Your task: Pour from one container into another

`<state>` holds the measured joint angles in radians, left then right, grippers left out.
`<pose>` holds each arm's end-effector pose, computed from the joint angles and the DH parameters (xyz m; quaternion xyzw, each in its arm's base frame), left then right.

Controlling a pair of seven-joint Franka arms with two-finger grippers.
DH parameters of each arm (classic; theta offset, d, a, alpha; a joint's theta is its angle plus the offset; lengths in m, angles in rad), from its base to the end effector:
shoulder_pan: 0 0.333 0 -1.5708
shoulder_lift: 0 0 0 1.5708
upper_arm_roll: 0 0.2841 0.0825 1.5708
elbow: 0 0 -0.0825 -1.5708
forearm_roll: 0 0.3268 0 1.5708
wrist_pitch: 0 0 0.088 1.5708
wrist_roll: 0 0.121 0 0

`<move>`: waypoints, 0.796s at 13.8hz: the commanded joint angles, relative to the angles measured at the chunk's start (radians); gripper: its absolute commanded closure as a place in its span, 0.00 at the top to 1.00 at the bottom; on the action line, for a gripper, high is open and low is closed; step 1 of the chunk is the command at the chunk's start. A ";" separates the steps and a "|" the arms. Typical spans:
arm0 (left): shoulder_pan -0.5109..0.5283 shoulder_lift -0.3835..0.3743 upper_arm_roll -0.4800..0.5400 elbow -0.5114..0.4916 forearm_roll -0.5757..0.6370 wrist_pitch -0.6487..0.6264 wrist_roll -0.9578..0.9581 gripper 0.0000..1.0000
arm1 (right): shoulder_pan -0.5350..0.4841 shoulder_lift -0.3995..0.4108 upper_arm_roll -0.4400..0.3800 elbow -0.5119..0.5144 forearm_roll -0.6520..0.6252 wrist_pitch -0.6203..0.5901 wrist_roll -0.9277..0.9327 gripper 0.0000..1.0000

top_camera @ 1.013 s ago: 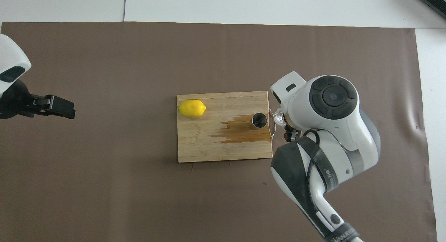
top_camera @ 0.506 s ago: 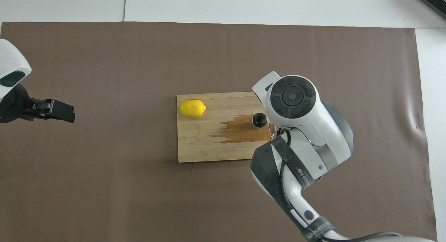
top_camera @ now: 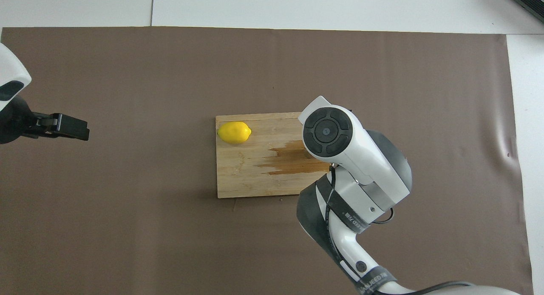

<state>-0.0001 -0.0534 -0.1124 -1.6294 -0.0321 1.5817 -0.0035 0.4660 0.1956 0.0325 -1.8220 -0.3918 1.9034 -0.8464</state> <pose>0.4796 -0.0595 0.5813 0.9984 -0.0543 0.0019 0.0132 0.4929 0.2302 0.4043 0.7206 0.6681 -0.0855 0.1646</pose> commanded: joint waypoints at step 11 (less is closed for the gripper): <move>-0.014 -0.032 0.013 -0.033 -0.008 0.009 0.008 1.00 | 0.051 -0.030 0.006 -0.069 -0.186 0.052 0.023 0.00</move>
<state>-0.0097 -0.0540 -0.1069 -1.6297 -0.0321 1.5835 -0.0035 0.5179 0.1941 0.0343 -1.8513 -0.5372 1.9290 -0.8463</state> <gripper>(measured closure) 0.000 0.493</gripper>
